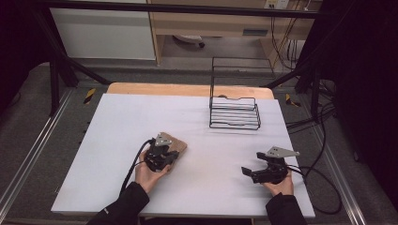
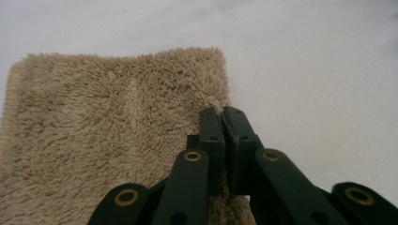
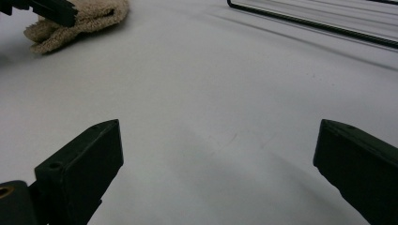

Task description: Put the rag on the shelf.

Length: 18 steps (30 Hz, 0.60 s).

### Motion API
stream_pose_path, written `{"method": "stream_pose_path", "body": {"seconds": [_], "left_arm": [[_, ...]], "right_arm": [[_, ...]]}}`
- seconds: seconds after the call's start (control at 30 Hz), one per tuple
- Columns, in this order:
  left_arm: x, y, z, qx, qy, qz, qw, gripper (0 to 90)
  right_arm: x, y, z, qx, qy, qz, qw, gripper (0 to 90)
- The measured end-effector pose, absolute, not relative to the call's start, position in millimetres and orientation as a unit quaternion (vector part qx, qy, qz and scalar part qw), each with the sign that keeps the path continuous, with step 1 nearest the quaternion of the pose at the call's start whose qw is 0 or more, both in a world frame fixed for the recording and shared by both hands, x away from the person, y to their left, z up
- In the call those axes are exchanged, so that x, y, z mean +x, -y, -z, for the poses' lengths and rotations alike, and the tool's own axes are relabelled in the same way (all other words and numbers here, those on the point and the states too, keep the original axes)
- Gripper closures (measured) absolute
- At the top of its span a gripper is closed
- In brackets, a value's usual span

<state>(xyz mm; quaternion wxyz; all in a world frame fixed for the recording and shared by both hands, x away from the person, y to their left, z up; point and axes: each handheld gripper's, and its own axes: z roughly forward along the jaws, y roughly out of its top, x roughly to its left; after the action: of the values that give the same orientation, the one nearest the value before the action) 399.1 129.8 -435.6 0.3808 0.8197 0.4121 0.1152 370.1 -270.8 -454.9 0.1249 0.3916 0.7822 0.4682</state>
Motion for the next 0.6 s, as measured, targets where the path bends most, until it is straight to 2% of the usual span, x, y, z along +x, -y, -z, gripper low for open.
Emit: {"method": "stream_pose_path", "body": {"seconds": [0.1,0.13,0.2,0.23,0.27,0.4,0.6], "left_arm": [[399.6,-134.5,432.8,0.818,-0.404,-0.105,0.395,76.9],[399.1,-137.1,430.6,0.817,-0.401,-0.104,0.402,76.9],[398.1,-144.2,424.8,0.817,-0.395,-0.110,0.406,69.7],[398.2,-148.8,421.9,0.818,-0.391,-0.111,0.406,61.9],[398.6,-154.3,418.8,0.821,-0.390,-0.114,0.402,57.8],[399.6,-180.8,413.5,0.822,-0.392,-0.130,0.391,44.8],[406.0,-223.2,420.7,0.822,-0.420,-0.145,0.356,42.2]], "right_arm": [[369.8,270.9,454.7,0.392,-0.782,-0.469,0.125,2.4],[369.8,270.9,454.7,0.392,-0.782,-0.469,0.125,2.4],[369.7,271.1,454.6,0.391,-0.782,-0.469,0.126,2.4],[369.6,271.1,454.7,0.392,-0.782,-0.469,0.127,2.4],[369.6,270.9,454.7,0.392,-0.781,-0.469,0.126,2.3],[369.5,270.6,454.9,0.393,-0.782,-0.468,0.125,2.3],[369.6,269.0,455.6,0.396,-0.780,-0.469,0.124,2.3]]}}
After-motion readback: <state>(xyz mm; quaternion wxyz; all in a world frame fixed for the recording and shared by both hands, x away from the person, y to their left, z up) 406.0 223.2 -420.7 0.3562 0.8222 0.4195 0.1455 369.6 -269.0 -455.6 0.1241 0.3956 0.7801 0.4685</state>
